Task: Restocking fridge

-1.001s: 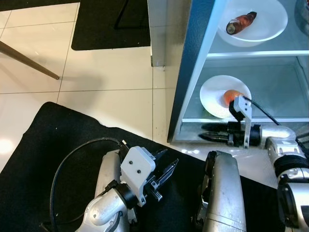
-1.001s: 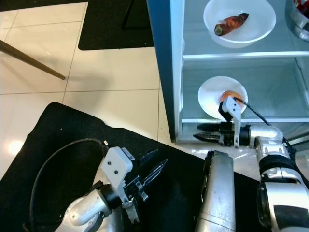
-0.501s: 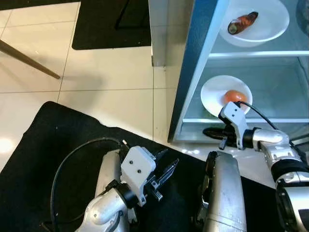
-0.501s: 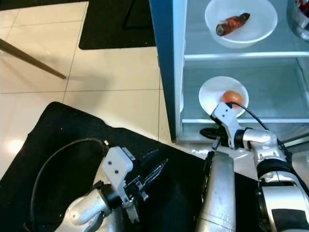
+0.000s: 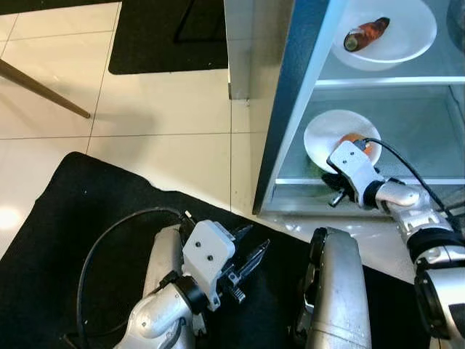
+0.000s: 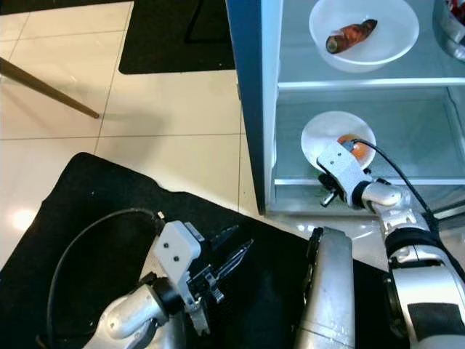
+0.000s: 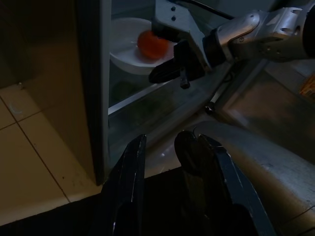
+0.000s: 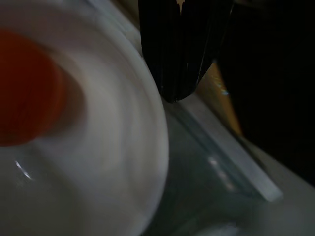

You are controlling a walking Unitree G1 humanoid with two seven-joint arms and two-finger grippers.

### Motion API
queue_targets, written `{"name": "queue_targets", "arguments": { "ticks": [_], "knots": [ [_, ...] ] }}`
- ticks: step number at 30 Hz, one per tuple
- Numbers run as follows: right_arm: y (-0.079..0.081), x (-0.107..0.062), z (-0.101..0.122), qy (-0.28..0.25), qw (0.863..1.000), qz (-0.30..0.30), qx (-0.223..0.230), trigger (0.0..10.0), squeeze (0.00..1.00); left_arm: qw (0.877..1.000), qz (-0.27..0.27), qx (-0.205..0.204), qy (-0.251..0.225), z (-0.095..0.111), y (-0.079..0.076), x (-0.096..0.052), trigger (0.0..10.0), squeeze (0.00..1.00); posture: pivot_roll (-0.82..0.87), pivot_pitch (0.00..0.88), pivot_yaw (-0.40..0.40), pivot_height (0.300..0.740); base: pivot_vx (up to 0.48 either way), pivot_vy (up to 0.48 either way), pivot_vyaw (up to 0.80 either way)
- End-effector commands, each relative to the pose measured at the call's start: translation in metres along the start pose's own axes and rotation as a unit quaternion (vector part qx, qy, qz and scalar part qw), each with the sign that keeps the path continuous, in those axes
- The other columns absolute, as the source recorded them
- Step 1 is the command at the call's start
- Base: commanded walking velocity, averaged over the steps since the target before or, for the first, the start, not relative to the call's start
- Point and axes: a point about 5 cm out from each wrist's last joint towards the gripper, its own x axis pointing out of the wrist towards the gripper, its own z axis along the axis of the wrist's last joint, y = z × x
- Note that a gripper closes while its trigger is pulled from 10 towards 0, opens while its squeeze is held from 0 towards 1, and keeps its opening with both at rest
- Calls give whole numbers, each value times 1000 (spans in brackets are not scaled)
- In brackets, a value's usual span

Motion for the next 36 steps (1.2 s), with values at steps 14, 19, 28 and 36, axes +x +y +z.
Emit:
{"name": "queue_targets", "arguments": {
  "ticks": [14,19,28,36],
  "knots": [
    [-5,3,-6,46,995,-82,-32,10000,0,1000,-7,-8,17,-7,-3,-6,10000,0,203,520,130,457,0,0,0],
    [-7,8,4,34,993,-113,-30,10000,0,1000,-7,-8,16,-7,-3,-5,10000,0,205,521,128,457,0,0,0],
    [20,4,-12,-30,995,11,96,10000,0,1000,-4,-2,13,-8,1,-1,10000,0,184,489,110,457,0,0,0],
    [22,-9,-24,-73,982,55,164,10000,0,1000,-2,4,9,-10,6,3,10000,0,161,456,101,457,0,0,0]
  ]
}}
